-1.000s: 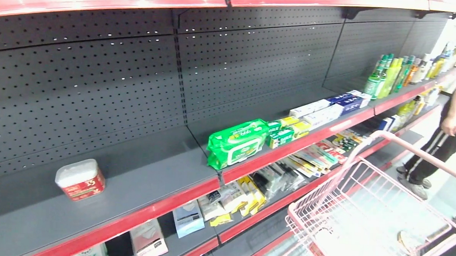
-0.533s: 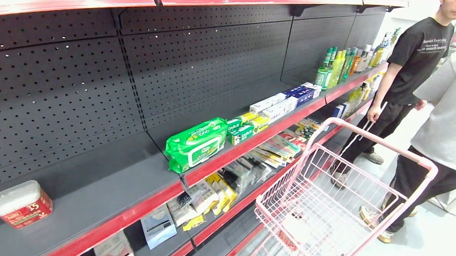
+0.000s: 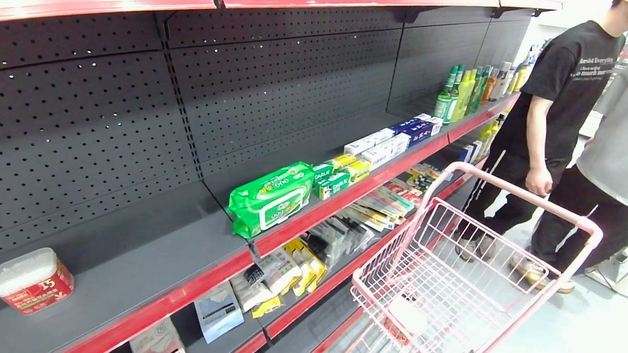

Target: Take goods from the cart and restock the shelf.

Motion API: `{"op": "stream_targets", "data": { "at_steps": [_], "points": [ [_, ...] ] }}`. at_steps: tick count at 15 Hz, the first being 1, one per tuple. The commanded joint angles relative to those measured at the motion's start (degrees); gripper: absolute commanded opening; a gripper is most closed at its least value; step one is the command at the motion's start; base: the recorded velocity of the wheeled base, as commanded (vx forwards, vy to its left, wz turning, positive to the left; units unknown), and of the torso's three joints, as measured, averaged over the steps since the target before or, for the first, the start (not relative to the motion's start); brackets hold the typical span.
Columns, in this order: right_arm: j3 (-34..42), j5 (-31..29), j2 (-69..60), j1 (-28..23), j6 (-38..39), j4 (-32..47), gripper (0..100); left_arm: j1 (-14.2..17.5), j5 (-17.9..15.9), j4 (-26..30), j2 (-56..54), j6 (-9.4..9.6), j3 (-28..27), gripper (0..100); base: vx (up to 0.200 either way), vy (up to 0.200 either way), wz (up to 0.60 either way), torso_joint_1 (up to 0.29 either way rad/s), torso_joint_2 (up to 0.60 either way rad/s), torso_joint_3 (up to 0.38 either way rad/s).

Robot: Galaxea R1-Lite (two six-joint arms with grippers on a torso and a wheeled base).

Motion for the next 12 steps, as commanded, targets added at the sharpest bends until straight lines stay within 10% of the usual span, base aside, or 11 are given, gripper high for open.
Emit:
{"op": "stream_targets", "data": {
  "at_steps": [1, 4, 12],
  "points": [
    [-39.9, 0.9, 37.6, 4.9, 17.2, 1.4, 100, 0.0, 0.0, 0.0, 0.0, 0.00, 0.0, 100, 0.000, 0.000, 0.00, 0.000, 0.00, 0.000],
    [-42.2, 1.9, 65.8, -1.6, 0.9, -4.2, 100, 0.0, 0.0, 0.0, 0.0, 0.00, 0.0, 100, 0.000, 0.000, 0.00, 0.000, 0.00, 0.000],
    [-53.9, 12.9, 119.7, 5.2, -15.6, -9.9, 100, 0.0, 0.1, 0.0, 0.0, 0.18, 0.1, 100, 0.000, 0.000, 0.00, 0.000, 0.00, 0.000]
  ]
}}
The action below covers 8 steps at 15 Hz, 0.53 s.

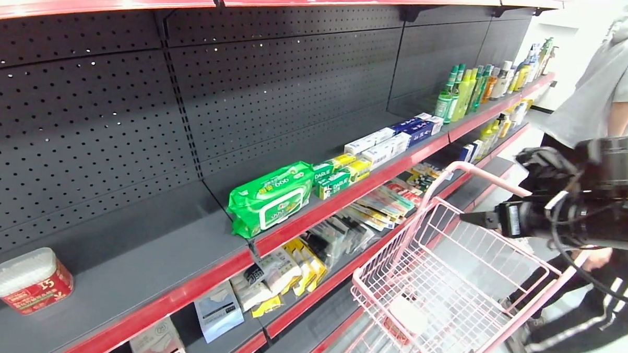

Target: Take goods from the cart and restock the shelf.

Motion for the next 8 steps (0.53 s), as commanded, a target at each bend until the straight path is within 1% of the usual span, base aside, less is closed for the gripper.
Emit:
{"op": "stream_targets", "data": {
  "at_steps": [1, 4, 8],
  "points": [
    [-8.5, 4.1, 27.6, 1.8, -11.2, -1.6, 100, 0.0, 0.1, 0.0, 0.0, 0.02, 0.0, 100, 0.000, 0.000, 0.00, 0.000, 0.00, 0.000],
    [-9.2, 4.3, 31.4, 1.9, -15.9, -1.7, 100, 0.0, 0.3, 0.0, 0.0, 0.02, 0.0, 100, 0.000, 0.000, 0.00, -0.009, 0.01, 0.017],
    [-10.1, 4.7, 34.4, 1.8, -17.9, -1.7, 100, 0.0, 0.2, 0.0, 0.0, 0.02, 0.0, 100, 0.000, 0.000, 0.00, -0.088, 0.20, 0.098]
  ]
}}
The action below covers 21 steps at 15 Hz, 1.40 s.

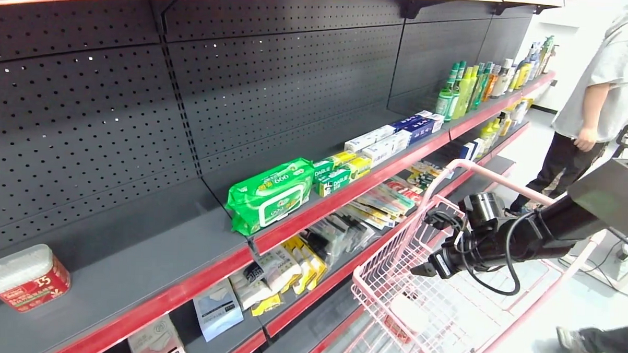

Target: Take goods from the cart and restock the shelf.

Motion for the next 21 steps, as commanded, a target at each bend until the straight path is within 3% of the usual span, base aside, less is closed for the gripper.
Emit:
{"op": "stream_targets", "data": {
  "at_steps": [1, 11, 21],
  "points": [
    [0.3, 0.1, 3.0, 0.1, -0.1, 0.0, 100, 0.0, 0.1, 0.0, 0.0, -0.07, 0.0, 100, 0.000, 0.000, 0.00, -0.090, 0.21, 0.105],
    [1.3, 1.2, 6.6, -2.2, -8.1, -0.1, 100, 0.0, 0.0, 0.0, 0.0, -0.16, -0.1, 100, 0.000, 0.000, 0.00, -0.129, 0.30, 0.165],
    [-1.3, 2.4, 7.4, -2.0, -8.9, -0.1, 100, 0.0, 0.0, 0.1, 0.0, -0.16, 0.0, 100, 0.000, 0.000, 0.00, -0.114, 0.26, 0.154]
  ]
}}
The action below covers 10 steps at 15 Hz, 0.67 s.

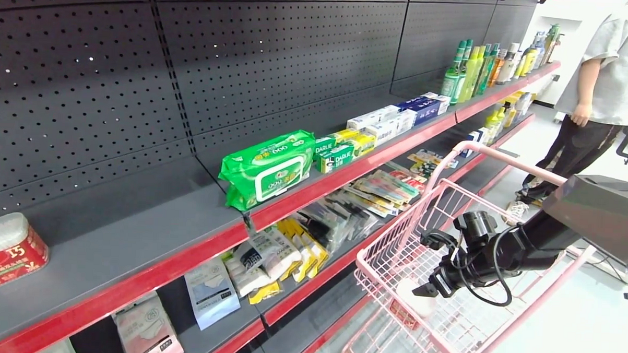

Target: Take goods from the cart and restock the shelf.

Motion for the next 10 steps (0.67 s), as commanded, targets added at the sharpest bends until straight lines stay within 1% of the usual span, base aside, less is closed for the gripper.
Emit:
{"op": "stream_targets", "data": {
  "at_steps": [1, 3, 5, 8, 10],
  "points": [
    [0.2, 0.1, -0.2, 0.1, 0.0, 0.0, 100, 0.0, 0.0, 0.0, 0.0, 0.00, 0.0, 100, 0.000, 0.000, 0.00, -0.085, 0.16, 0.119],
    [1.0, 3.5, -0.6, 0.3, -0.1, 0.0, 100, 0.0, 0.0, 0.0, 0.0, 0.00, 0.0, 100, 0.000, 0.000, 0.00, -0.139, 0.33, 0.178],
    [1.4, 4.1, -1.0, 0.6, -0.2, 0.0, 100, 0.0, 0.0, 0.0, 0.0, 0.00, 0.0, 100, 0.000, 0.000, 0.00, -0.146, 0.35, 0.205],
    [0.7, 4.1, -0.5, 0.1, -3.6, 0.0, 100, 0.0, 0.0, 0.0, 0.0, 0.00, 0.0, 100, 0.000, 0.000, 0.00, -0.021, 0.07, 0.034],
    [0.4, 4.1, -0.3, 0.1, -3.6, 0.0, 100, 0.0, 0.0, 0.0, 0.0, 0.00, 0.0, 100, 0.000, 0.000, 0.00, 0.000, 0.00, 0.000]
  ]
}}
